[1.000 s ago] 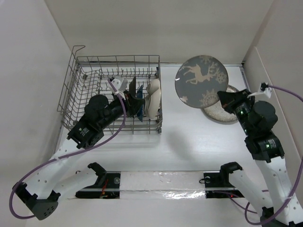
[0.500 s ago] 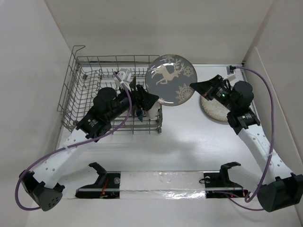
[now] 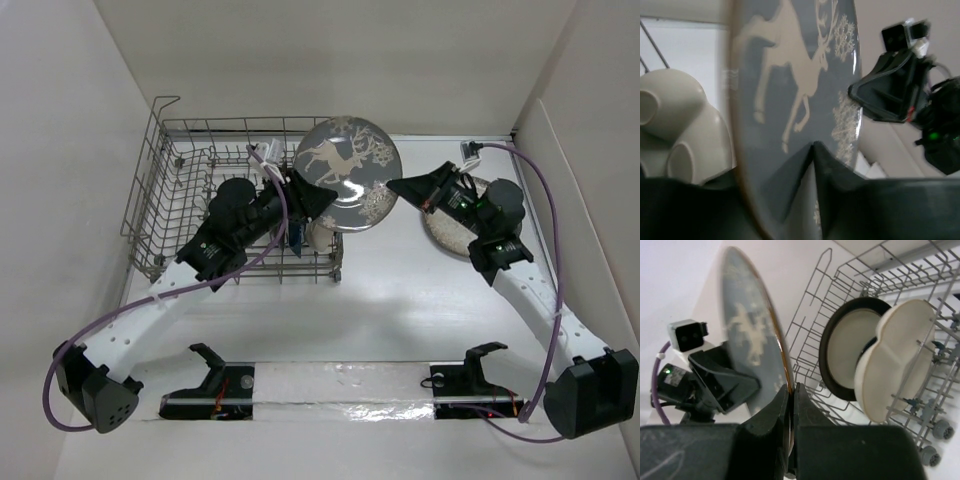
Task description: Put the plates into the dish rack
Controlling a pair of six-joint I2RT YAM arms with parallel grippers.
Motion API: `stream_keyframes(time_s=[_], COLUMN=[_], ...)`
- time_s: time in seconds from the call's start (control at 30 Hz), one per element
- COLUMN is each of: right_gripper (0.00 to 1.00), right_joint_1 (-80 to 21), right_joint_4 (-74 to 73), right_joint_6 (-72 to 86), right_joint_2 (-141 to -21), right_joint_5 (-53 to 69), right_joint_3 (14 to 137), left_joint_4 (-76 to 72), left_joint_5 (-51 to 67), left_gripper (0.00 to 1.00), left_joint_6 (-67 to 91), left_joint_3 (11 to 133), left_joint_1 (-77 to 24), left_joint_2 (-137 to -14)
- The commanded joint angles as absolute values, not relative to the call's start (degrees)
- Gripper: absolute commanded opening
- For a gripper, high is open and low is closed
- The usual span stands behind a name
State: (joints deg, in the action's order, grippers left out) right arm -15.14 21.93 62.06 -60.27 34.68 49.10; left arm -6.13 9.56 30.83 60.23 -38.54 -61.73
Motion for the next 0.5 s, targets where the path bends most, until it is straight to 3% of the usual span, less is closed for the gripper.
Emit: stream_keyframes(time_s=[0.0,0.07,0.2,0.27,0.3,0.47], right_gripper=[0.00,0.00,0.02,0.24,0.44,0.78], right_joint_1=[-17.1,-18.5,-18.5,-19.0,-19.0,-19.6], right_joint_4=[34.8,35.3,35.6,36.5,36.5,28.9], right_joint_6=[65.6,65.6,65.6,65.5,64.9,57.5], right_joint_2=[-59.9,-61.2,-62.7,-63.6,-63.8,-62.8], right_joint_5=[37.4,37.2,36.3,36.7,36.9,35.1], right_joint_3=[49.7,49.1,47.3,46.8,46.8,48.3], left_joint_4=[-12.0,-11.6,-9.1,-7.6,-6.1,1.0], left_joint_5=[10.5,9.6,6.4,3.6,2.7,-6.7], left_gripper=[0.16,0.00,0.00,0.00,0.00,0.00], left_joint_6=[31.5,31.5,29.4,27.5,26.8,21.9], left_joint_3=[60.9,61.3,62.6,63.4,63.8,69.1], left_joint_1=[-38.1,-38.1,-38.1,-38.1,-38.1,-38.1], left_joint_2=[-61.8,-62.0,-60.3,-58.5,-57.5,-55.3])
